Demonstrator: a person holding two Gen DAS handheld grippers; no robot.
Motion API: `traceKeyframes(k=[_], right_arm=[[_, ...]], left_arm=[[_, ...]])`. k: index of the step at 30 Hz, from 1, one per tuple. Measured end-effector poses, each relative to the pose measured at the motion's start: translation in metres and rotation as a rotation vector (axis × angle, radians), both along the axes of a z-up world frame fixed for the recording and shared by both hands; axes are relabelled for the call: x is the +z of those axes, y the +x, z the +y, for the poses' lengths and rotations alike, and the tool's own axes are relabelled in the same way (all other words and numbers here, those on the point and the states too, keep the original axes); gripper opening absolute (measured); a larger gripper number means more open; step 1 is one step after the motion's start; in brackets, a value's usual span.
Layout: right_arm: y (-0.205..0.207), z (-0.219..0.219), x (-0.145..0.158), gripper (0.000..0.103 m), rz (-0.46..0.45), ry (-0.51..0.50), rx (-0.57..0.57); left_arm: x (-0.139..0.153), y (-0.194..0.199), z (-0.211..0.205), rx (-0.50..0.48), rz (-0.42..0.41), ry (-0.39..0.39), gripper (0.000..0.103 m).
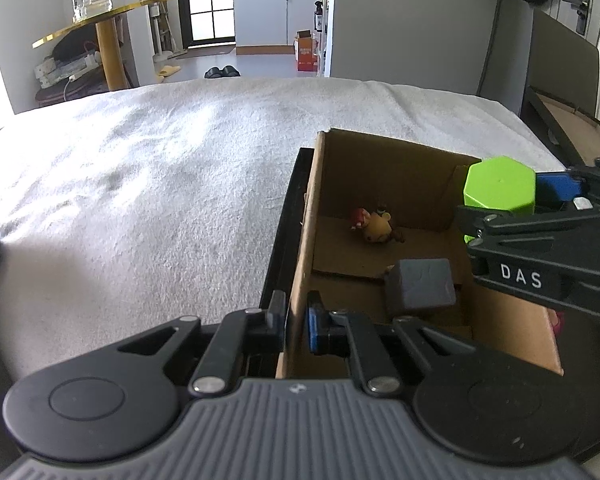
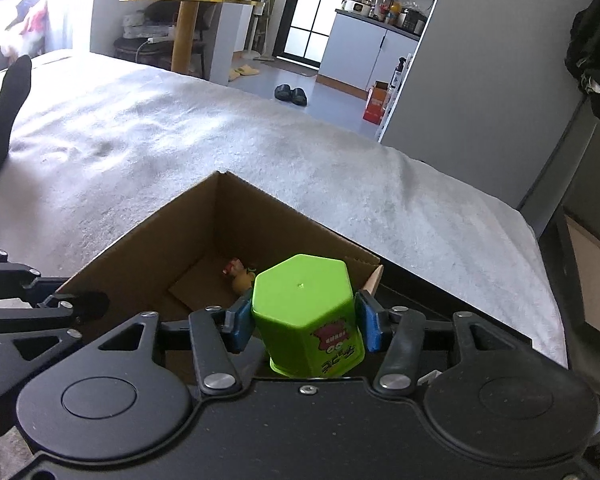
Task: Organize rigid objects
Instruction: 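Carry the green container into the cardboard box and open the right gripper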
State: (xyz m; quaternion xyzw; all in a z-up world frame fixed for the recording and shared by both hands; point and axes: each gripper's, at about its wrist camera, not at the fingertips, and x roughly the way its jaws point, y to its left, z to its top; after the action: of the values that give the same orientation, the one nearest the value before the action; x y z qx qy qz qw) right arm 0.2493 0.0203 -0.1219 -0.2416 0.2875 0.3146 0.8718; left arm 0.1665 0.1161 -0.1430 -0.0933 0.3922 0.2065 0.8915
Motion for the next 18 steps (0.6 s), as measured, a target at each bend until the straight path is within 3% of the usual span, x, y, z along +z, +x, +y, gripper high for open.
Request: traceKeyframes(k=[4, 12, 15, 18], right_arm=[[-0.002, -0.006, 0.002, 0.066, -0.010, 0.012, -0.023], [-0.007, -0.015, 0.002, 0.069, 0.010, 0.018, -0.016], [-0.008, -0.017, 0.001, 0.062, 0.041, 0.037, 0.010], [-0.006, -0.013, -0.004, 0.035, 0.078, 0.036, 0.034]], left_arm=[[0.002, 0.001, -0.002, -0.004, 0.000, 0.017, 0.011], [-0.003, 0.002, -0.004, 0.001, 0.023, 0.024, 0.011], [-0.003, 0.001, -0.004, 0.002, 0.021, 0.023, 0.011], [-0.002, 0.001, -0.004, 0.000, 0.015, 0.024, 0.011]])
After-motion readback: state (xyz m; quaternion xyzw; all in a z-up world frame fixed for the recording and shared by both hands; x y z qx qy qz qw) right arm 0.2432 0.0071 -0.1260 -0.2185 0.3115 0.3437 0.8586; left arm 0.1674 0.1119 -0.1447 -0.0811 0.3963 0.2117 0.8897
